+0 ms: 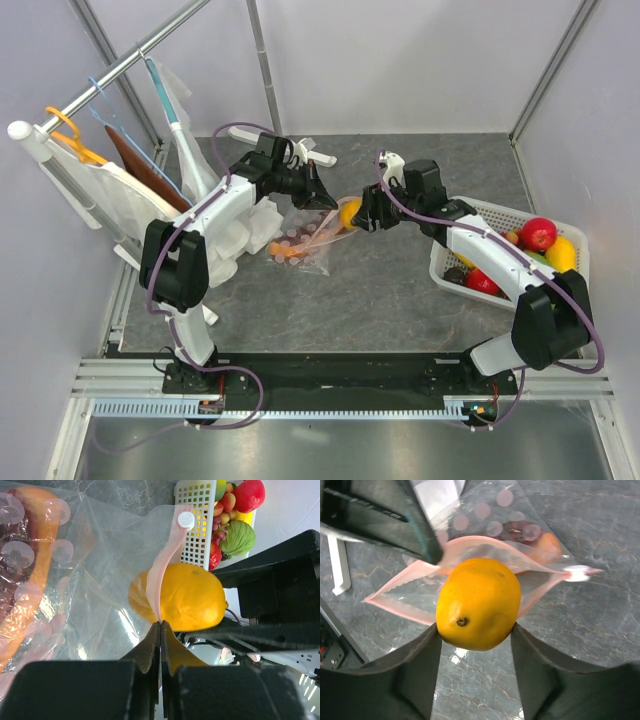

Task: Place the food in the zip-top bag and seal the zipper
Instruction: Place the fake fruit in the zipper food storage bag, then pick up the fake vegetable from the bin.

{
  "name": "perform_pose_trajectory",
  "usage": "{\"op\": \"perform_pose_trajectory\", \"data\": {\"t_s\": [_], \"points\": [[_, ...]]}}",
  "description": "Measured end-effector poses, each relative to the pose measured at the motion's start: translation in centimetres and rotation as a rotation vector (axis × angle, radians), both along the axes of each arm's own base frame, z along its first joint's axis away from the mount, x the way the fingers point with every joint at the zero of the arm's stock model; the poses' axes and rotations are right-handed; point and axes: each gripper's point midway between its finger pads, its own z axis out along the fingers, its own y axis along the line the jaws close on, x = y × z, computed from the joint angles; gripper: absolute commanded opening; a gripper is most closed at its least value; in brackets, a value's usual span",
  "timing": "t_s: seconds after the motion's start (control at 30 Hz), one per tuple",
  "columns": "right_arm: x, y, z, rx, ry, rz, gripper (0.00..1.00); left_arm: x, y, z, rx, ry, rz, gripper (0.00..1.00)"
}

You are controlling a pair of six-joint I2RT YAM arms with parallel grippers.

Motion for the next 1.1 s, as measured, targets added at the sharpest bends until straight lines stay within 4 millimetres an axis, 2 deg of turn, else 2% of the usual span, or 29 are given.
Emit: {"op": "perform_pose_trajectory", "data": {"t_s": [0.07, 0.1, 0.23, 0.5, 0.6, 0.73, 0.87, 1.0, 1.1], "points": [[-0.3, 0.7, 0.2, -0.004, -0.005, 0.026, 0.8, 0.0, 0.0, 0.0, 0.0, 0.0, 0.0, 0.02], [-0.4, 0.9, 0.4, -0.005, -0.007, 0.037, 0.92, 0.0, 0.0, 0.0, -0.001, 0.001, 0.0, 0.02], [-0.4, 1.3, 0.8, -0.021, -0.022, 0.066, 0.95, 0.0, 0.0, 0.0, -0.001, 0.0, -0.001, 0.02], [-0.6, 0.6, 2.0, -0.054, -0.031, 0.083, 0.96, 0.0, 0.0, 0.1, -0.003, 0.0, -0.001, 0.02], [-0.6, -1.0, 3.5, -0.056, -0.045, 0.066, 0.96, -0.1, 0.0, 0.3, -0.004, -0.005, -0.001, 0.02], [-0.7, -4.8, 5.4, -0.067, -0.069, 0.003, 0.95, 0.0, 0.0, 1.1, -0.009, -0.025, -0.003, 0.02], [-1.1, -8.5, 6.1, -0.073, -0.055, -0.068, 0.95, 0.0, -0.2, 3.7, -0.013, -0.093, -0.015, 0.02], [-1.9, -9.9, 6.4, -0.081, -0.041, -0.088, 0.93, -0.9, -0.3, 6.7, 0.016, -0.204, -0.026, 0.02], [-2.6, -10.9, 6.2, -0.104, -0.026, -0.09, 0.92, -2.0, -0.5, 7.8, 0.033, -0.252, -0.04, 0.02]]}}
